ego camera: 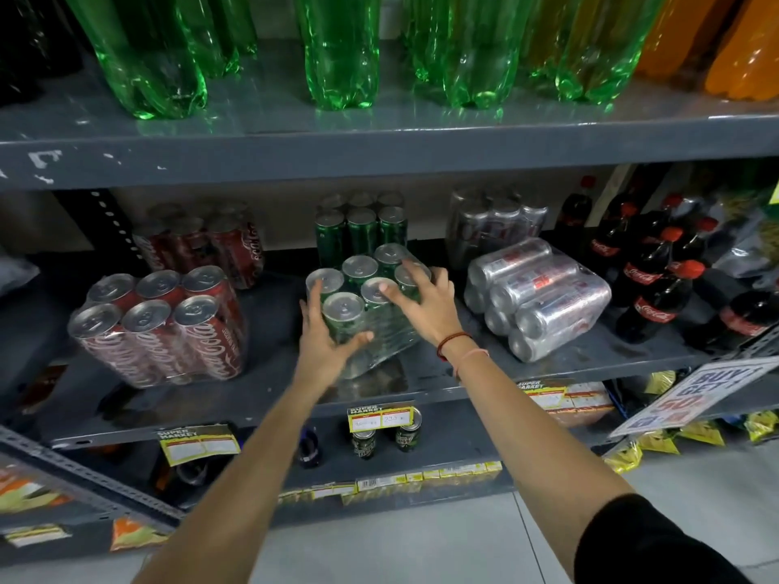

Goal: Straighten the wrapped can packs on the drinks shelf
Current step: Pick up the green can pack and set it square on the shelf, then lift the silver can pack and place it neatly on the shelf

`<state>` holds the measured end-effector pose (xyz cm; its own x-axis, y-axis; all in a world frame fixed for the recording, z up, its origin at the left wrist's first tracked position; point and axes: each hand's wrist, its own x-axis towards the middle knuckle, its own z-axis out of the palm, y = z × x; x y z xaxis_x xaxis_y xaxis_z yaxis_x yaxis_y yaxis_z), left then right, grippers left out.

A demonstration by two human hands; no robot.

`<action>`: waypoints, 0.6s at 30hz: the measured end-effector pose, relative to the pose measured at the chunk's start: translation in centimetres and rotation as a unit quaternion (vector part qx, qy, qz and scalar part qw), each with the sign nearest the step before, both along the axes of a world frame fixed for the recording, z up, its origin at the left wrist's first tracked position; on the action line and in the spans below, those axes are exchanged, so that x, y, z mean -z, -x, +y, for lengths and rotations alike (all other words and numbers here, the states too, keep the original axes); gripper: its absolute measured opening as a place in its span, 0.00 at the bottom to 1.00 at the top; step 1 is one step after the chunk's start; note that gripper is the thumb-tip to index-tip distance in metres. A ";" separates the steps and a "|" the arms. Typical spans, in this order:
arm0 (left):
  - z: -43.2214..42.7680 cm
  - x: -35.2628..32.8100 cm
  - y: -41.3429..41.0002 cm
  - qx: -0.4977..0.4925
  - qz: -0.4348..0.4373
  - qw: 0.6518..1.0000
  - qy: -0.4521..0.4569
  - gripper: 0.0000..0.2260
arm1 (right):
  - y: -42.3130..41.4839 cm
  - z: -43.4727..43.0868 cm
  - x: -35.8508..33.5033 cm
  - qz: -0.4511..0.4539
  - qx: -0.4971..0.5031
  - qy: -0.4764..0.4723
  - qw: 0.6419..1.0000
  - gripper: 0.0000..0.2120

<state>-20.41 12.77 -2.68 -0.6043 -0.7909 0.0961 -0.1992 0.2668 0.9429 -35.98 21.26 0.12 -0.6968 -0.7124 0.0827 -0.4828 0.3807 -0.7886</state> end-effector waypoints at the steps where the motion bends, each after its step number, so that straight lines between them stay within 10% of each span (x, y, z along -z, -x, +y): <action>1: -1.1 -0.6 -0.7 0.037 -0.010 0.999 0.001 0.48 | -0.9 0.3 0.2 0.032 0.017 -0.012 0.999 0.32; 8: -6.1 -2.6 -2.0 0.162 -0.096 0.982 -0.008 0.48 | -6.6 -0.2 1.4 0.145 0.163 -0.011 0.976 0.37; 18: -5.8 -3.6 -1.9 0.135 -0.215 0.966 0.046 0.47 | -4.4 2.4 -0.2 0.008 0.057 0.008 0.998 0.35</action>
